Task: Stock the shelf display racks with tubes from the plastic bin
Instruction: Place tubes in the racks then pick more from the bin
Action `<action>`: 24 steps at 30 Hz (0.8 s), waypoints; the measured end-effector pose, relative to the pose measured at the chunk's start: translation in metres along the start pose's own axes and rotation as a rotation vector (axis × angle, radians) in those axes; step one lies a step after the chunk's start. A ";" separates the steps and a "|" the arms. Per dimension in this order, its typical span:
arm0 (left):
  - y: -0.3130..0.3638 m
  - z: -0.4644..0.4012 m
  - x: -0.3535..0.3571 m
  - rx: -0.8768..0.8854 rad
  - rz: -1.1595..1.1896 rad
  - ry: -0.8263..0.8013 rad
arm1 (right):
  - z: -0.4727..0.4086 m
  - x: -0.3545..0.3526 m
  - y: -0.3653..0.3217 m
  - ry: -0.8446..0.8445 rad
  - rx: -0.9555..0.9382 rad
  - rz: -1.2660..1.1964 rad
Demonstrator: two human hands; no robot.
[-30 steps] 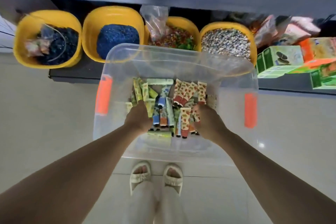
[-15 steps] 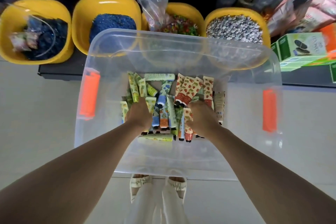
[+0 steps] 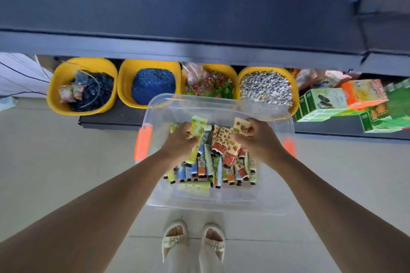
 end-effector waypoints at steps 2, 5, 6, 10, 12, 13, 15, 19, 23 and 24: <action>0.041 0.024 -0.020 0.048 0.030 0.012 | 0.018 -0.039 -0.038 0.029 -0.026 -0.033; 0.105 0.064 -0.052 0.126 0.071 0.034 | 0.049 -0.098 -0.099 0.082 -0.111 -0.003; 0.128 0.078 -0.061 0.158 0.074 0.043 | 0.059 -0.118 -0.118 0.103 -0.137 0.025; 0.221 0.139 -0.097 0.309 0.114 0.062 | 0.101 -0.189 -0.192 0.176 -0.217 0.011; 0.261 0.165 -0.114 0.376 0.138 0.056 | 0.127 -0.219 -0.230 0.208 -0.263 0.019; 0.279 0.179 -0.122 0.403 0.136 0.063 | 0.141 -0.233 -0.248 0.234 -0.288 0.037; 0.316 0.207 -0.139 0.466 0.127 0.074 | 0.167 -0.261 -0.280 0.306 -0.316 0.112; 0.381 0.257 -0.166 0.608 0.082 0.091 | 0.216 -0.313 -0.330 0.449 -0.381 0.166; 0.439 0.299 -0.183 0.744 0.077 0.090 | 0.261 -0.366 -0.370 0.620 -0.419 0.233; 0.452 0.306 -0.185 0.766 0.080 0.083 | 0.270 -0.378 -0.379 0.650 -0.424 0.263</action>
Point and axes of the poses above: each hand's wrist, its own z-axis away from the middle knuckle, its own x-axis out of the palm, y = z × x, the point moved 9 cm from there along -z, towards the middle knuckle, and after that the axes turned 10 degrees about z, right-handed, at the moved point
